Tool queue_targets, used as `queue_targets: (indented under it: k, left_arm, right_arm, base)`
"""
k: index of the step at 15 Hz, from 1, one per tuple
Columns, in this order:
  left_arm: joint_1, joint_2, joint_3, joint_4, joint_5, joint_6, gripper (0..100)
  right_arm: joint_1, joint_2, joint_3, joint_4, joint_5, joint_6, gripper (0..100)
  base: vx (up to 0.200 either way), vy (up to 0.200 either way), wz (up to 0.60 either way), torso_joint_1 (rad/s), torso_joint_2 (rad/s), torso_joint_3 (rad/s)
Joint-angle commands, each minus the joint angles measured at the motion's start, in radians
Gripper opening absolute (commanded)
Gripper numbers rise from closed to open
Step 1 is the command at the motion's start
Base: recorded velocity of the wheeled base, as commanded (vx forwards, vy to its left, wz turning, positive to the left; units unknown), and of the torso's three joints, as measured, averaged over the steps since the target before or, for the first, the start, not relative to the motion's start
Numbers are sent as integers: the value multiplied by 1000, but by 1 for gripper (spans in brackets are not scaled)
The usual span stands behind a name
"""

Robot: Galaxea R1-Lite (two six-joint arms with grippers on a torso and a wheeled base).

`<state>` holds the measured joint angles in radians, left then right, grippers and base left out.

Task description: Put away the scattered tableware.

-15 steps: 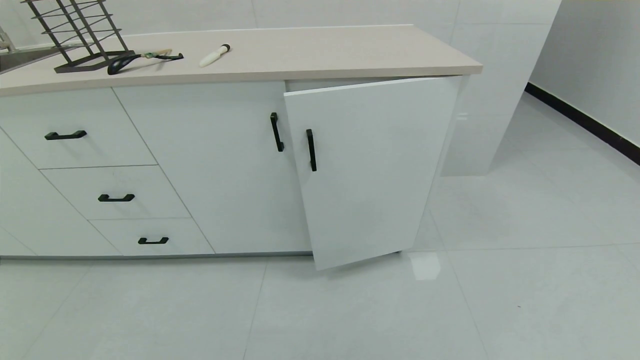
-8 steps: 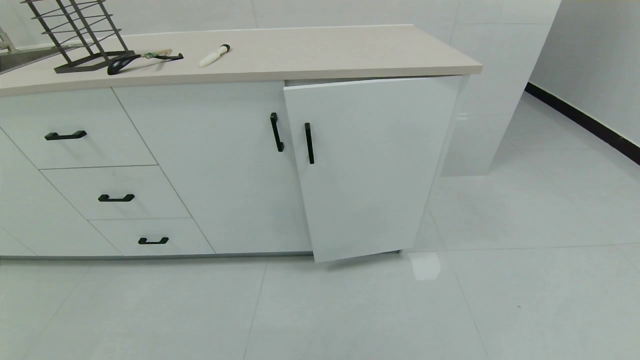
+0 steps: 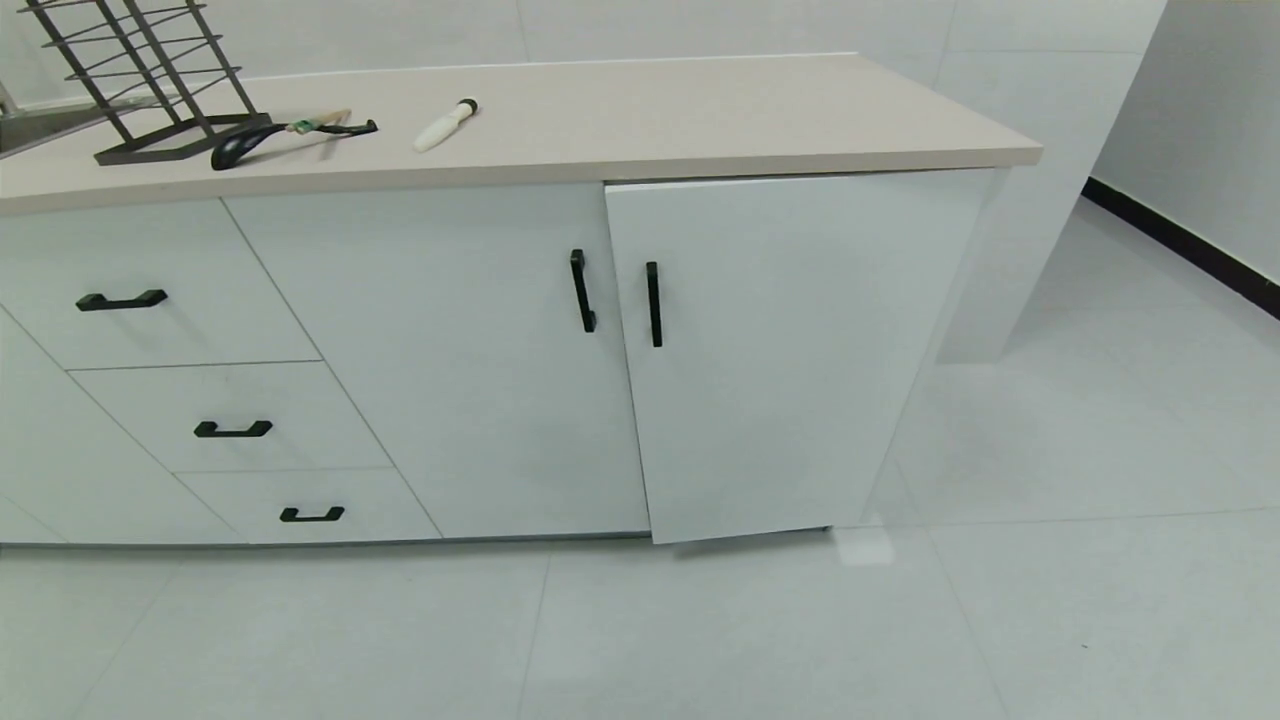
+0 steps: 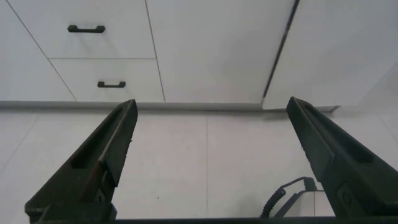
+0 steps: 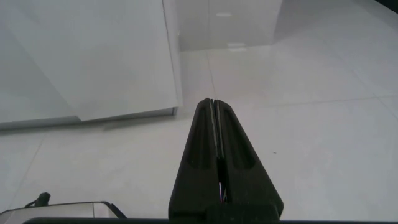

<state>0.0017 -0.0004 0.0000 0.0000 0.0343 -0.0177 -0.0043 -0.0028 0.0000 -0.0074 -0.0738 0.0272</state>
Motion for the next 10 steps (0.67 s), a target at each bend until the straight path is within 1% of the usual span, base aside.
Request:
queue_targets:
  k: [1, 10]
  left_arm:
    - [0, 0, 0, 0, 1, -1, 100]
    - [0, 0, 0, 0, 1, -2, 100]
  right_arm:
    - [0, 3, 0, 1, 0, 0, 0]
    - [0, 3, 0, 3, 0, 0, 0]
  base:
    - [0, 200, 0, 2, -2, 2]
    - [0, 200, 0, 1, 2, 2]
